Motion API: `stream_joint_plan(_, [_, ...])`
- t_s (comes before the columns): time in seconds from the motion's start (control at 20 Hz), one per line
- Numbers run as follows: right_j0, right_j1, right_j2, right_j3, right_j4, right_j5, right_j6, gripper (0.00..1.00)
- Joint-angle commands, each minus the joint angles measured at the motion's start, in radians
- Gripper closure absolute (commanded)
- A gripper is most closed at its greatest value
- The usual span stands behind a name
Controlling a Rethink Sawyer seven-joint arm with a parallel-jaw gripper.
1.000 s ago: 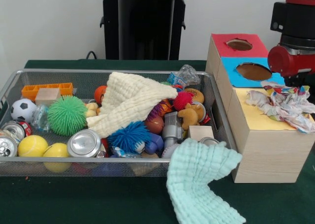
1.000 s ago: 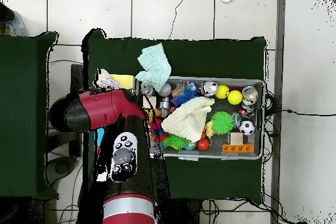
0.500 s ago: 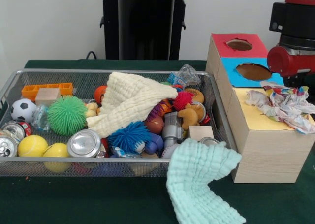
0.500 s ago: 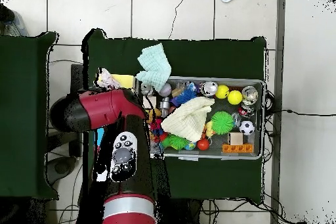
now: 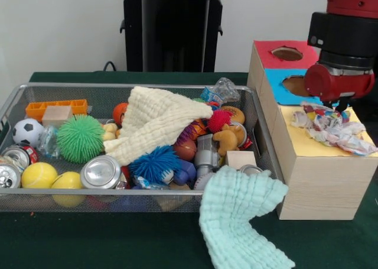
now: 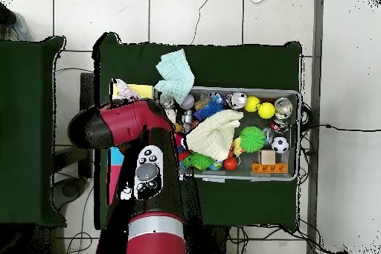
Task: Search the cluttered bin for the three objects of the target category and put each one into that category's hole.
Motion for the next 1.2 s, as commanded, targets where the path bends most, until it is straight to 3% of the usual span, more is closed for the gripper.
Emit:
stream_joint_plan(0.05, [-0.132,0.135,-0.037,0.067,-0.159,-0.075,-0.011,1.00])
stream_joint_plan(0.4, [-0.160,0.179,0.000,0.068,-0.135,-0.061,0.041,1.00])
stream_joint_plan(0.9, [-0.105,0.283,-0.021,-0.023,-0.105,-0.120,0.124,1.00])
stream_joint_plan(1.2, [-0.089,0.311,-0.037,-0.038,-0.084,-0.161,0.172,1.00])
